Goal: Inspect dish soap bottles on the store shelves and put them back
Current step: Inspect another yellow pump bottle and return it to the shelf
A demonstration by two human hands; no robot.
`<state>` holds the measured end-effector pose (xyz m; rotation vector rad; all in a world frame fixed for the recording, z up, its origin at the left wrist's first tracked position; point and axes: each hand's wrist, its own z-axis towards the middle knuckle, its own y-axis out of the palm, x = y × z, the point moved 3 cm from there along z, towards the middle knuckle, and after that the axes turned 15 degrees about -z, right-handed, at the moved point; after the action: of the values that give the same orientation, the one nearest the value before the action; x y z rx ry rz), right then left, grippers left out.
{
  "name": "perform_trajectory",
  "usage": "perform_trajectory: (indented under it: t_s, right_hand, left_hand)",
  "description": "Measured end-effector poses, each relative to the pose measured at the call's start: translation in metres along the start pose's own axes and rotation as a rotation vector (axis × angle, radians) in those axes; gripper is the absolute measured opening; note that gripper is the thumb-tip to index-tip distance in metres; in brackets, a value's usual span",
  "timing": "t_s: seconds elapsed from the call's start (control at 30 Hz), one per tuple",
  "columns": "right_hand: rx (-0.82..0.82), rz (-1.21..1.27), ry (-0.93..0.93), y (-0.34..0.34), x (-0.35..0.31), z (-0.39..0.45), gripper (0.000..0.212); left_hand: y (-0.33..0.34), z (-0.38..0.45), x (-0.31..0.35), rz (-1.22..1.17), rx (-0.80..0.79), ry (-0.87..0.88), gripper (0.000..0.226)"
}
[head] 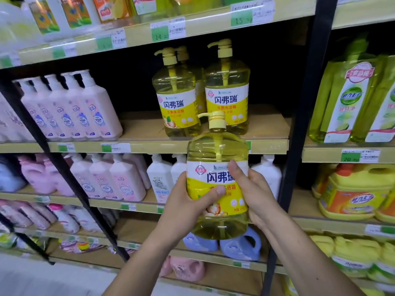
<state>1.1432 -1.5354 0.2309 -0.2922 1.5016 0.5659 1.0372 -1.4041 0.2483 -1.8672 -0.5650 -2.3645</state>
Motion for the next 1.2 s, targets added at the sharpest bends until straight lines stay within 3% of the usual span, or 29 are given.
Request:
perform_trajectory:
  t_s: [0.13,0.33,0.5,0.6,0.67,0.73,0.8,0.87,0.9,1.0,1.07,1.2]
  right_hand:
    - [-0.008,-0.066,-0.076,0.009,-0.003,0.002,0.083]
    - [-0.092,-0.385,-0.314,0.014,-0.022,0.0,0.097]
    - [-0.011,-0.453,-0.406,0.007,-0.022,-0.007,0.059]
    - [0.02,-0.491,-0.418,0.013,-0.025,-0.015,0.067]
    - [-0.014,-0.415,-0.441,0.014,-0.03,-0.016,0.051]
    - [-0.052,-0.393,-0.435,0.02,-0.034,-0.015,0.051]
    - [-0.107,-0.333,-0.393,0.023,-0.035,-0.013,0.051]
    - [-0.15,-0.288,-0.367,0.024,-0.037,-0.013,0.031]
    - [-0.137,-0.318,-0.373,0.024,-0.036,-0.012,0.032]
    - [-0.113,-0.486,-0.449,0.026,-0.044,-0.015,0.057]
    - [-0.07,-0.53,-0.394,0.029,-0.047,-0.013,0.078]
    - [-0.128,-0.218,-0.131,0.039,-0.051,-0.008,0.073]
  left_hand:
    - [-0.009,-0.002,0.001,-0.053,0.024,0.122,0.047]
    - [-0.022,-0.002,0.007,0.053,0.07,0.387,0.056]
    - [-0.035,-0.001,0.016,0.108,-0.065,0.444,0.054]
    - [-0.036,-0.003,0.019,0.116,-0.07,0.465,0.052]
    - [-0.037,-0.006,0.021,0.125,-0.067,0.484,0.053]
    - [-0.039,-0.008,0.025,0.138,-0.06,0.493,0.054]
    - [-0.04,-0.008,0.025,0.152,-0.051,0.489,0.053]
    - [-0.041,-0.008,0.023,0.15,-0.04,0.474,0.053]
    - [-0.043,-0.008,0.021,0.148,-0.043,0.465,0.054]
    - [-0.047,-0.005,0.018,0.153,-0.061,0.392,0.058]
    - [-0.049,-0.001,0.018,0.099,-0.057,0.292,0.063]
    - [-0.045,0.008,0.03,-0.171,0.015,0.088,0.049]
